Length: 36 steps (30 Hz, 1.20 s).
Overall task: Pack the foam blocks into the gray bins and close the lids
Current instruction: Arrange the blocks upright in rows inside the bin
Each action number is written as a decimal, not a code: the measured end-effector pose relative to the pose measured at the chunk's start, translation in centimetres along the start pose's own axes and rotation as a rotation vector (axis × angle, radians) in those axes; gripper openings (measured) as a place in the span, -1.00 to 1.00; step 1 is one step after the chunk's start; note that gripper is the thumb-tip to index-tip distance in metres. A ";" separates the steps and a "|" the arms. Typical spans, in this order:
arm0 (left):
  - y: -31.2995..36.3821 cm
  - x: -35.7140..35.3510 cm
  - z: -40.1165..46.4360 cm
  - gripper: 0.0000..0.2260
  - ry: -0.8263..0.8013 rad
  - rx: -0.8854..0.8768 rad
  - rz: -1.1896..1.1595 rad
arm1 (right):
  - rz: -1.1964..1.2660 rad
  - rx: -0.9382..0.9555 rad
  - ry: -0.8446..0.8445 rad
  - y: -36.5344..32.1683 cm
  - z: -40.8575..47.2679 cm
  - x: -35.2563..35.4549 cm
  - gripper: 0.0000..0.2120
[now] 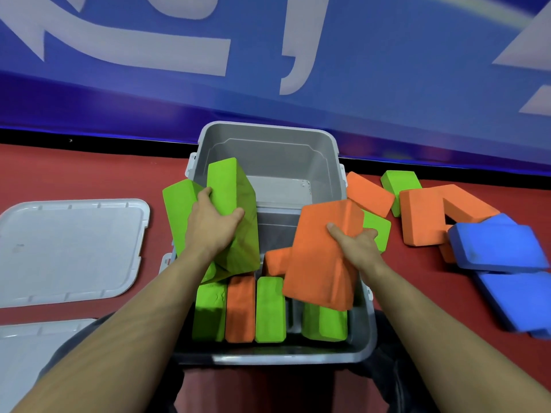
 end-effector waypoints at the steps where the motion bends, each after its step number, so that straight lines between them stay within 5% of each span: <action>1: 0.0 0.0 0.0 -0.17 -0.002 0.000 0.001 | -0.011 -0.004 0.007 0.3 0.1 -0.1 -0.18; 6: 0.4 -0.4 -0.4 -0.17 -0.017 -0.022 0.020 | -0.106 0.118 -0.006 -0.1 -0.6 -0.3 -0.01; 14: 0.1 -1.2 -0.7 -0.18 -0.051 -0.022 0.047 | -0.295 0.300 0.022 -2.2 -1.5 -0.1 -0.59; 19: 0.2 -1.8 -0.8 -0.20 -0.075 -0.041 0.072 | -0.391 0.186 -0.020 -0.9 -1.2 -0.3 -0.20; 31: 0.5 -2.2 -1.2 -0.20 -0.086 -0.059 0.100 | -0.710 0.146 -0.223 1.8 -1.1 -3.6 -0.25; 36: 0.6 -2.1 -1.3 -0.20 -0.093 -0.058 0.107 | -0.544 0.021 -0.456 1.1 -3.1 -3.7 0.19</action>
Point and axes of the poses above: each hand's wrist, its own z-axis towards the middle knuckle, its own x-axis out of the back of the hand, y = z × x, the point moved 8 cm from there along z, towards the middle knuckle, and after that the axes turned 10 degrees about y, right-handed, at the moved point
